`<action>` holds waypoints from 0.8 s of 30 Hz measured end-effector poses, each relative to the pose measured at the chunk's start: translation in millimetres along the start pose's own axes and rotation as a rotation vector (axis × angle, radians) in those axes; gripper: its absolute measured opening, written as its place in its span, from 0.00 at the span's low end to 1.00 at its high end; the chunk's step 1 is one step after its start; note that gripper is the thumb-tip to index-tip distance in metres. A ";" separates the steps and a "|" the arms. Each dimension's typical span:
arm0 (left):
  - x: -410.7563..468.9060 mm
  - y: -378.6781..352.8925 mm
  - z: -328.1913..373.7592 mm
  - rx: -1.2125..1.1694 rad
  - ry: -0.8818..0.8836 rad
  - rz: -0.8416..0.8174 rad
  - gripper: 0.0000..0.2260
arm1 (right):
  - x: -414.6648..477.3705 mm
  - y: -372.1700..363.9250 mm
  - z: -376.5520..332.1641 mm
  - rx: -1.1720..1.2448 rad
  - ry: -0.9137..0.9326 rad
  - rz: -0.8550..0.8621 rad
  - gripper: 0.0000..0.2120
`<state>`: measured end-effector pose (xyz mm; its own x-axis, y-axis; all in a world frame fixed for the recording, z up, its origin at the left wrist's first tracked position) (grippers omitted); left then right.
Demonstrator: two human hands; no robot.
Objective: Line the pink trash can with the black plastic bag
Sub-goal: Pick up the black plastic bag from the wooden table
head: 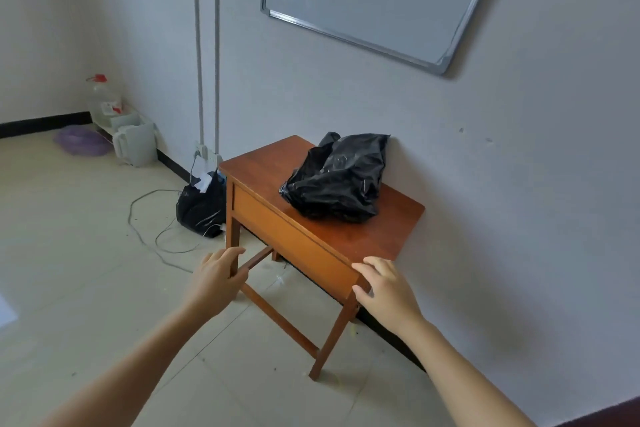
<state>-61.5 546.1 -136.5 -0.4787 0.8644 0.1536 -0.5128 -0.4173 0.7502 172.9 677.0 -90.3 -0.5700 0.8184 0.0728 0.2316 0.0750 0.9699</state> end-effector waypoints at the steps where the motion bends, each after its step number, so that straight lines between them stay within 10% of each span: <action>1: 14.0 -3.6 -4.6 -0.009 0.016 0.005 0.17 | 17.3 -3.6 2.3 -0.002 0.003 -0.006 0.19; 11: 104.3 -60.9 -34.2 -0.069 0.149 0.025 0.19 | 128.0 -60.6 32.0 -0.005 0.015 -0.108 0.20; 18: 200.5 -98.0 27.9 0.302 -0.129 0.005 0.25 | 231.4 -48.5 63.5 -0.046 0.068 0.020 0.21; 24: 286.5 -144.8 49.3 0.585 -0.222 -0.196 0.46 | 302.7 -69.5 53.9 -0.392 0.229 -0.114 0.51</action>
<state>-89.3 868.0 -169.5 -0.2254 0.9724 0.0605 -0.0730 -0.0788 0.9942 26.8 950.2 -148.1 -0.7443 0.6671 -0.0324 -0.1329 -0.1003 0.9860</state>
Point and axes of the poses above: each hand's wrist, its own x-axis towards the middle knuckle, its own y-axis out of the back of the hand, z = x × y, the point moved 9 cm from there along x, towards the middle knuckle, and after that the axes turned 12 degrees about -y, right-handed, at the moved point
